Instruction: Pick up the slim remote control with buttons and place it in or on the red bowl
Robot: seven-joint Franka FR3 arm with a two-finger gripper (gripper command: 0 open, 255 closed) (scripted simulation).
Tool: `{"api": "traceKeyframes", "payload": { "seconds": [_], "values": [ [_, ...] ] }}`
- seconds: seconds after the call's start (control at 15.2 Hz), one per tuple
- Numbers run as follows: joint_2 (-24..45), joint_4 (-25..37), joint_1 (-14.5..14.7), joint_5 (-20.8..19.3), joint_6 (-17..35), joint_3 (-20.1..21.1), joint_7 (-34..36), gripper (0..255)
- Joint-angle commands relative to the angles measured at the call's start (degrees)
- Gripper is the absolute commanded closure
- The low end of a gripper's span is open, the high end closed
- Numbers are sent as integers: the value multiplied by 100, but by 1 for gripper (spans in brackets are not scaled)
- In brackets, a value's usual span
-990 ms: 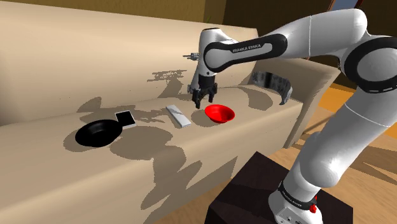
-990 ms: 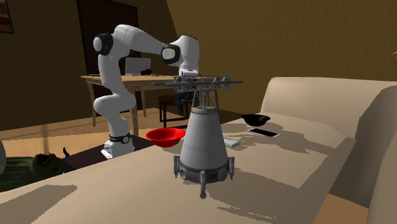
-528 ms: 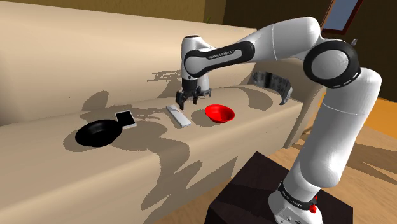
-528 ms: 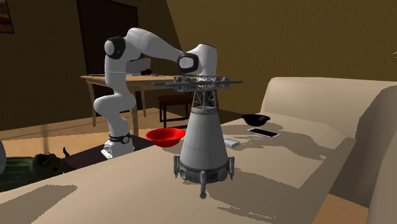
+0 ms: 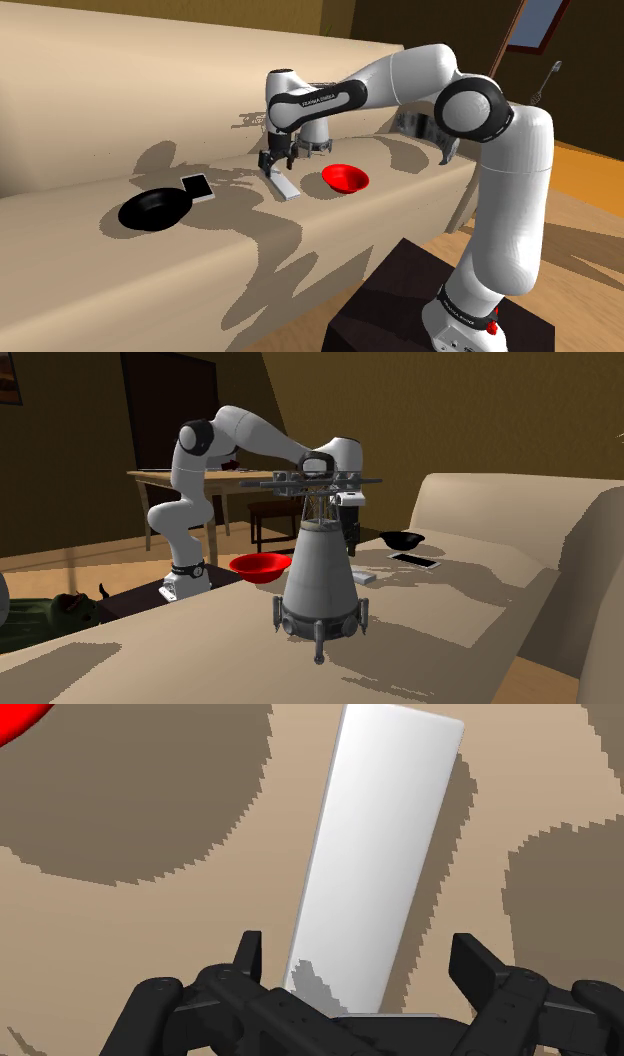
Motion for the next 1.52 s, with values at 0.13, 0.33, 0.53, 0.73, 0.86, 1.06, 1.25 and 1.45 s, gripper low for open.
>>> {"api": "traceKeyframes", "payload": {
  "seconds": [0.13, 0.33, 0.53, 0.73, 0.86, 1.06, 1.25, 1.45],
  "values": [
    [106, -162, -3, -18, 272, -9, 16, 0],
    [151, -221, -5, -26, 376, -13, 21, 0],
    [151, -220, -5, -26, 376, -13, 21, 0],
    [151, -220, -5, -26, 375, -13, 21, 0],
    [151, -220, -5, -26, 375, -13, 21, 255],
    [151, -220, -4, -26, 374, -13, 21, 255],
    [151, -219, -5, -26, 374, -13, 21, 255],
    [123, -183, -5, -21, 310, -11, 16, 255]
  ]
}}
